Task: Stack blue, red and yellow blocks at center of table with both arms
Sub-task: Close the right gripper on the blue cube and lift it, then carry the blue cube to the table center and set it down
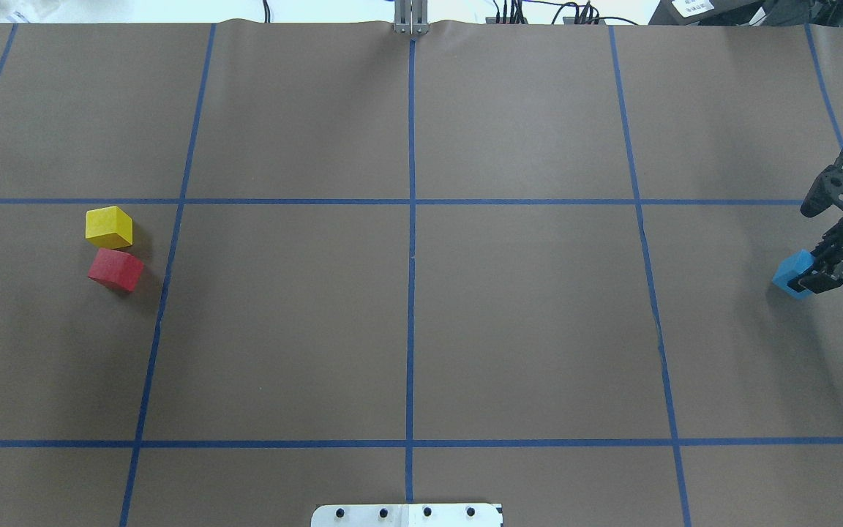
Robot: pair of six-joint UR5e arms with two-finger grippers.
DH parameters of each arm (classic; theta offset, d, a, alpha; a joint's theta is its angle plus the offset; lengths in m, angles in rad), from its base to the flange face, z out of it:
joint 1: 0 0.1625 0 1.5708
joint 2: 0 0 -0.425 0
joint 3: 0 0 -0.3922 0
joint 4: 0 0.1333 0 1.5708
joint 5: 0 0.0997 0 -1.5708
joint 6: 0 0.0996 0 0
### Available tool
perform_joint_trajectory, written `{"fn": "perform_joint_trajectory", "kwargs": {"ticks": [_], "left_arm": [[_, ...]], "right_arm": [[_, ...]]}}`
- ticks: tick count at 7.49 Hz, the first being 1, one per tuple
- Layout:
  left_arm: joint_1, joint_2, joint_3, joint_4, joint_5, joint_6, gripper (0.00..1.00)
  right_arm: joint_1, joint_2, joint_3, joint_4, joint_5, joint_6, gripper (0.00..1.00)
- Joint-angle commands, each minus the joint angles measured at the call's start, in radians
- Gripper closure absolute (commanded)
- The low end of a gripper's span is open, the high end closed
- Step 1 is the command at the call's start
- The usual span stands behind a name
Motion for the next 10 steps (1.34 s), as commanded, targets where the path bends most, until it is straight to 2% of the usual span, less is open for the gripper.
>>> {"fn": "perform_joint_trajectory", "kwargs": {"ticks": [1, 3, 4, 6, 7, 8, 9, 10], "left_arm": [[0.0, 0.0, -0.001, -0.002, 0.0, 0.003, 0.0], [0.0, 0.002, -0.007, -0.003, 0.0, 0.009, 0.0], [-0.002, 0.002, -0.008, -0.002, -0.002, 0.007, 0.0], [0.0, 0.002, -0.005, -0.003, -0.002, 0.009, 0.0], [0.0, 0.008, -0.005, -0.003, 0.0, 0.009, 0.0], [0.0, 0.008, -0.004, -0.003, 0.0, 0.009, 0.0], [0.0, 0.008, -0.001, -0.005, 0.0, 0.009, 0.0], [0.0, 0.008, 0.001, -0.005, 0.0, 0.01, 0.0]], "right_arm": [[0.105, 0.064, 0.17, -0.331, 0.062, -0.001, 1.0], [0.099, 0.333, 0.182, -0.664, 0.046, 0.029, 1.0], [0.066, 0.456, 0.18, -0.771, 0.038, 0.177, 1.0], [-0.102, 0.582, 0.177, -0.775, 0.033, 0.628, 1.0], [-0.208, 0.685, 0.145, -0.772, -0.017, 0.91, 1.0], [-0.279, 0.807, 0.037, -0.767, -0.051, 1.119, 1.0], [-0.33, 0.886, -0.061, -0.703, -0.053, 1.234, 1.0], [-0.371, 0.897, -0.147, -0.531, -0.06, 1.355, 1.0]]}}
